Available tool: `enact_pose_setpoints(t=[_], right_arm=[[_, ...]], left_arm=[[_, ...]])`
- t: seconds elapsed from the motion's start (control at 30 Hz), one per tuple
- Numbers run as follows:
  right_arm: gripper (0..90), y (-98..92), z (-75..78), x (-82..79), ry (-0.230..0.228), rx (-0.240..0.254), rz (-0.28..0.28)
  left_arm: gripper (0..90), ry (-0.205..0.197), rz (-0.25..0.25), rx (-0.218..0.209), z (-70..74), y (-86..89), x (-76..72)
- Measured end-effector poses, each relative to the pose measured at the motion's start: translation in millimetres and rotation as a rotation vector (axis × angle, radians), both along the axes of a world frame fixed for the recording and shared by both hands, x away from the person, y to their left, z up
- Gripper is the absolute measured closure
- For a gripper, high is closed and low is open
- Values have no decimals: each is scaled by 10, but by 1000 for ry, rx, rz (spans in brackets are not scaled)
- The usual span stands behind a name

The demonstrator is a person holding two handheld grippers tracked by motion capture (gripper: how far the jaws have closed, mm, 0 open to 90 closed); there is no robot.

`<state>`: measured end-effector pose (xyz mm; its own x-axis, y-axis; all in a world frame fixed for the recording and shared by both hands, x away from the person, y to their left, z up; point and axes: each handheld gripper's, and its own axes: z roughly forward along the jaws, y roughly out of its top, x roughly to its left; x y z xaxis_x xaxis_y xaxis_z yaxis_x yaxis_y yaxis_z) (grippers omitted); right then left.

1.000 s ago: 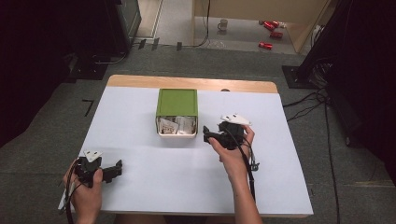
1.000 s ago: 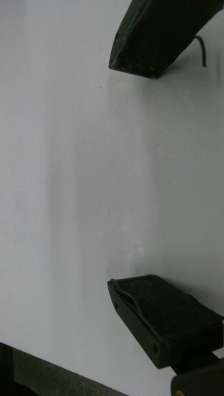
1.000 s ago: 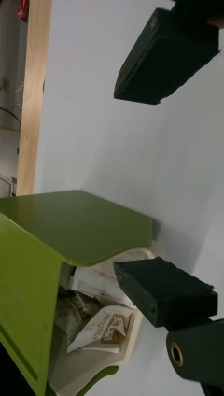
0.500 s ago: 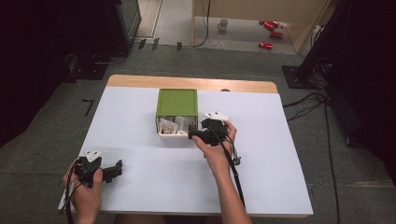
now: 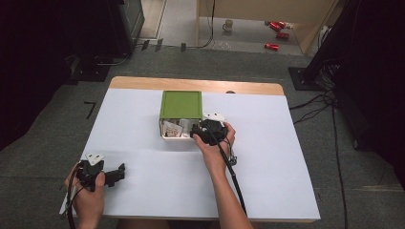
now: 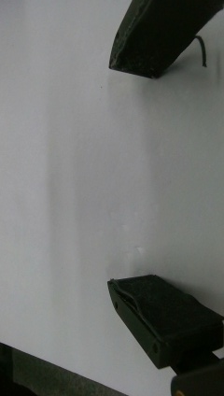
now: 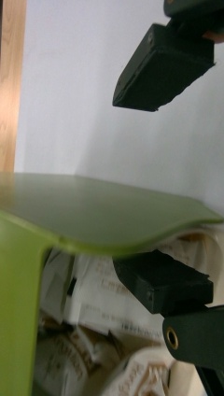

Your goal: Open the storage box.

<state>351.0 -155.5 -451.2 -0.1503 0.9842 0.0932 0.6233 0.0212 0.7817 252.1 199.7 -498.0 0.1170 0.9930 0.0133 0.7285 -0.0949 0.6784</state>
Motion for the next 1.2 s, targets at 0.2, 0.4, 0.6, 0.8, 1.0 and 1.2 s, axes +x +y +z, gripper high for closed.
enact_pose_setpoints(t=[0.2,0.4,0.6,0.8,1.0,1.2], right_arm=[[214,-25,-62,65,-3,-18,-27],[219,26,-195,100,39,-54,-27],[209,-6,-247,127,63,-15,-24],[264,8,-219,88,77,-17,-6],[270,-6,-210,53,90,-2,4],[269,-18,-203,-7,101,-2,18]], left_arm=[[0,0,1,0,0,-1,0],[0,0,1,0,0,-2,0],[0,0,1,0,-1,-2,0],[0,0,2,0,0,-2,0],[0,0,2,0,-1,-3,0],[0,0,3,0,-1,-3,0]])
